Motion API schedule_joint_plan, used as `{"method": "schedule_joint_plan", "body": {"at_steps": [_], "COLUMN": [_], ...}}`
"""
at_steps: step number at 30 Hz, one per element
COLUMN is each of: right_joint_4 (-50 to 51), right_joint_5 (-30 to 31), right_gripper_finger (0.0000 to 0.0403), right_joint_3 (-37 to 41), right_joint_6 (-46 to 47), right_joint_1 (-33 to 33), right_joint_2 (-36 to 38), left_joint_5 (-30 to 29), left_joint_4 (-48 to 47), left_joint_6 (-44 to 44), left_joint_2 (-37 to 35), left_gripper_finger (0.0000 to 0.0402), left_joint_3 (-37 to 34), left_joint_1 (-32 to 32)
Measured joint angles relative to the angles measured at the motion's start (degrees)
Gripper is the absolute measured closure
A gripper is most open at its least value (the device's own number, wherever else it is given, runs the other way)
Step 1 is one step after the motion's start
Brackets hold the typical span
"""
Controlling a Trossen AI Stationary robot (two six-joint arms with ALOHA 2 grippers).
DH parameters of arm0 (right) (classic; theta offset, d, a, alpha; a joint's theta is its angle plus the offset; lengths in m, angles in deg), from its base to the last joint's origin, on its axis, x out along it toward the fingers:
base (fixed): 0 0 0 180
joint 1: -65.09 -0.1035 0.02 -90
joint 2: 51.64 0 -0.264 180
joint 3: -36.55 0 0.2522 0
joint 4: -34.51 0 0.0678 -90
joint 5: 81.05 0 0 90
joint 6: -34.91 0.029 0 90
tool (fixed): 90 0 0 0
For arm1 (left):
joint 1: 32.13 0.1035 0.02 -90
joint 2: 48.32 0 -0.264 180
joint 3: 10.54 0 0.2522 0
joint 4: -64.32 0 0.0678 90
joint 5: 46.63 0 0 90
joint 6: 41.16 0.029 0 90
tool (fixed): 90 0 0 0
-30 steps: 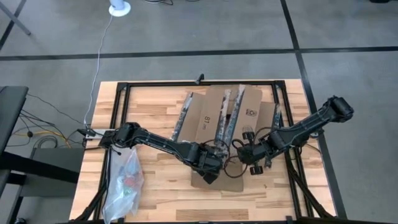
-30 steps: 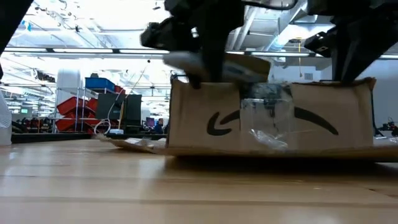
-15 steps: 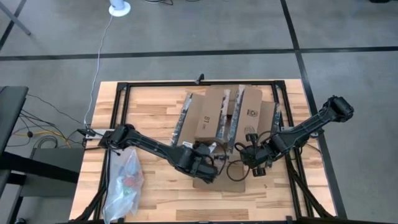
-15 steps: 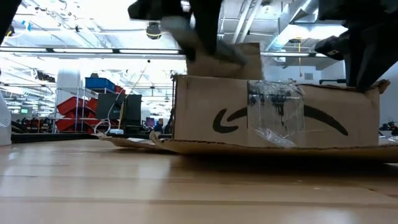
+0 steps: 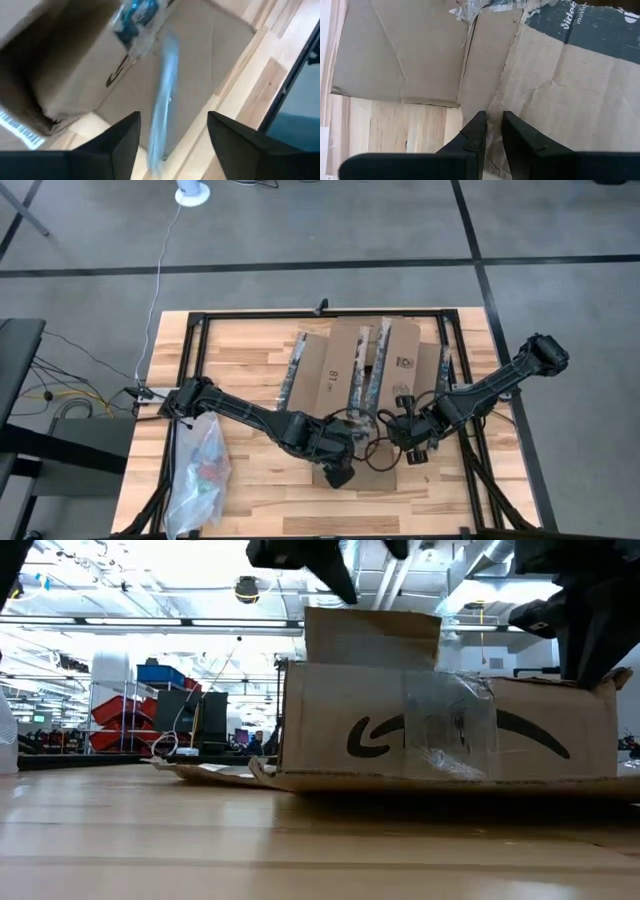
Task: Unpack boxes
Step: Break down the box until it is fully flat
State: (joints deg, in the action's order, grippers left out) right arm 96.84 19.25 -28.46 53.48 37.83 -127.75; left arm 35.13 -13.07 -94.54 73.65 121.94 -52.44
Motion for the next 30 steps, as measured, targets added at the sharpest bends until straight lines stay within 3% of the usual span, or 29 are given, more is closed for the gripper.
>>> {"method": "schedule_joint_plan", "body": {"at_steps": [10, 16, 21, 25, 30], "right_joint_4": [0.2, 5.1, 2.6, 2.3, 3.5], "right_joint_5": [-0.1, -0.5, 0.0, 0.2, 0.2], "right_gripper_finger": [0.0355, 0.0355, 0.0355, 0.0355, 0.0355], "right_joint_3": [-0.6, -4.4, -7.1, -7.2, -7.2], "right_joint_6": [-1.6, -2.0, -2.1, -1.6, 0.1], "right_joint_1": [-0.1, -1.3, -0.3, 0.6, 1.5], "right_joint_2": [0.3, 3.5, 6.5, 7.6, 7.5], "left_joint_5": [0.3, 2.2, -4.8, -5.8, -6.4], "left_joint_4": [0.7, -4.0, -4.1, 1.9, 3.0], "left_joint_6": [3.4, 2.0, 1.3, 7.7, 19.1], "left_joint_2": [0.0, -0.1, -0.3, -0.3, -0.2], "left_gripper_finger": [0.0208, 0.0208, 0.0209, 0.0209, 0.0207], "left_joint_3": [0.0, 0.0, 0.0, 0.0, 0.0], "left_joint_1": [-0.3, -3.3, -3.7, -1.6, 1.4]}}
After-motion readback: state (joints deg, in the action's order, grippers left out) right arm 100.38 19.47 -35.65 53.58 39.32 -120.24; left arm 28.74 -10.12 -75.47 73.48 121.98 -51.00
